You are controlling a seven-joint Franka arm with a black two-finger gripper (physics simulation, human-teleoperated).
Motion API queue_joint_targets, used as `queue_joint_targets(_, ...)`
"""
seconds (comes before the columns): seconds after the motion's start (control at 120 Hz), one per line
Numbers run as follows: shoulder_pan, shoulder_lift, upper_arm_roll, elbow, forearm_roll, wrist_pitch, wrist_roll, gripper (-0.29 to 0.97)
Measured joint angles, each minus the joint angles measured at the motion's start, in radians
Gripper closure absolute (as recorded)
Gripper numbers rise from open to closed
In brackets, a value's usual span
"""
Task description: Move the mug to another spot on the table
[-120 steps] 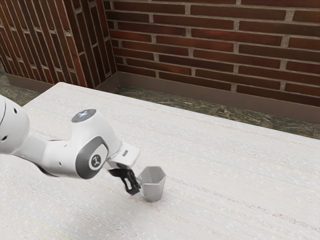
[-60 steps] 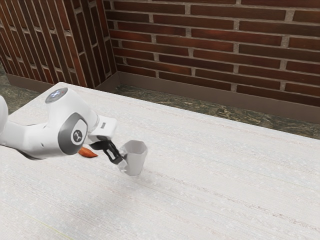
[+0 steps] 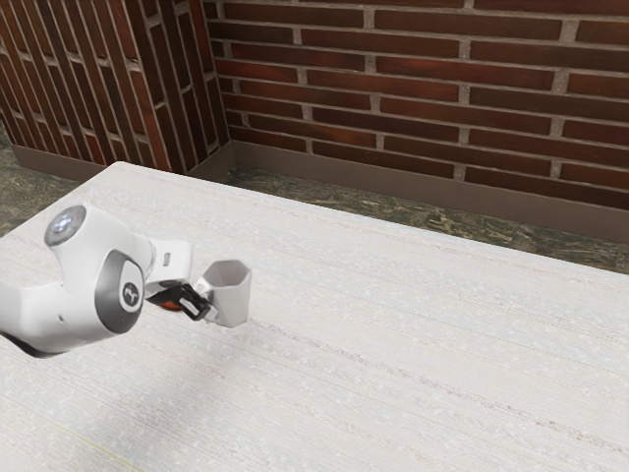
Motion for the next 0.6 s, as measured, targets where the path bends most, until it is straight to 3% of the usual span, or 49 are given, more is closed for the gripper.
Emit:
queue_joint_targets(0.242, -0.015, 0.011, 0.007, -0.037, -0.141, 0.138, 0.024, 0.76)
queue_joint_targets(0.6, -0.059, 0.093, 0.008, -0.022, -0.276, 0.195, 0.050, 0.79)
